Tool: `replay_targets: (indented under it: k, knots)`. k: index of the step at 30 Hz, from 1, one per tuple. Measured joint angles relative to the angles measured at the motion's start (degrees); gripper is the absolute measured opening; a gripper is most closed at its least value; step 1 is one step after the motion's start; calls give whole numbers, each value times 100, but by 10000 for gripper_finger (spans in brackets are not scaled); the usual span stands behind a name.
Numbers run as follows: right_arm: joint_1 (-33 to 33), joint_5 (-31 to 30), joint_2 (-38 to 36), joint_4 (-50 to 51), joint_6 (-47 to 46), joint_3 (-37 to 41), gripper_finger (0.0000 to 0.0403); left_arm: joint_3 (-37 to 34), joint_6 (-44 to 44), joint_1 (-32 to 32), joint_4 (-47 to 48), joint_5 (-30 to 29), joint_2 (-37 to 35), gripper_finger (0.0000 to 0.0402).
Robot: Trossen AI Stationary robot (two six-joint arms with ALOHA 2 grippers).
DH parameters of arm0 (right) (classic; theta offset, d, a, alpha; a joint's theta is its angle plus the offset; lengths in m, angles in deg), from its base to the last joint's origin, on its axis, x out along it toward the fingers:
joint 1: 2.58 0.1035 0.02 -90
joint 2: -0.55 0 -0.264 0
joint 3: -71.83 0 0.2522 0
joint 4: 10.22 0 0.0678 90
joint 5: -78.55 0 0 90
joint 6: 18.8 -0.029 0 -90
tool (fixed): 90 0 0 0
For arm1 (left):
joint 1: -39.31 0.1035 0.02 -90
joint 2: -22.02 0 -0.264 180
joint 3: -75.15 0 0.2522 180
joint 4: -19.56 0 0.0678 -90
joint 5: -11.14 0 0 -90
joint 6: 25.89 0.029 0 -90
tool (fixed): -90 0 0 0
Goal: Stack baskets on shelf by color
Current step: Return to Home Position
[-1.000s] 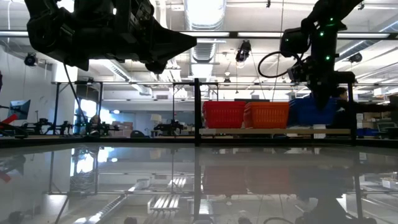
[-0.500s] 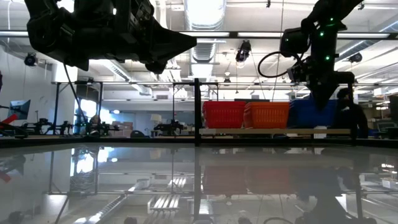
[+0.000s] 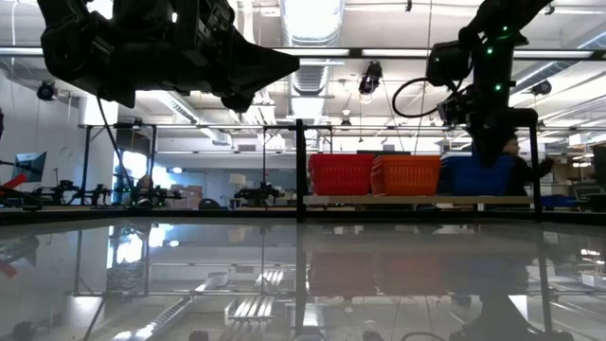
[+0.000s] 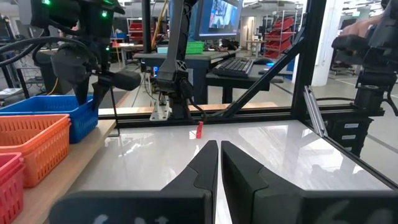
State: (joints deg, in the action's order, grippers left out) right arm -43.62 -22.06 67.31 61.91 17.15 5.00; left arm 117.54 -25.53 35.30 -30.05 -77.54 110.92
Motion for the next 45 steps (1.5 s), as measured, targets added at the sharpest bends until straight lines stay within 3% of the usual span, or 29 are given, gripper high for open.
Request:
replay_targets:
  k: [18,24,29,34,39,45]
  knots:
    - [93,-130,-783,608,-636,-593,109,0,2,0,0,-2,0,4]
    - [364,240,-1403,323,-1266,-636,102,0,2,0,0,-2,0,4]
    - [784,1059,-1883,-703,-1985,-296,54,0,0,0,-2,-2,0,4]
    - [1470,1535,-2204,-2366,-2512,376,11,-92,-4,18,2,-2,-58,4]
    - [2247,1554,-2466,-4610,-2929,1518,9,-448,20,33,-258,-489,-401,4]
    - [2930,1420,-2602,-6867,-3193,2893,9,-1107,15,117,-323,-557,-1192,4]
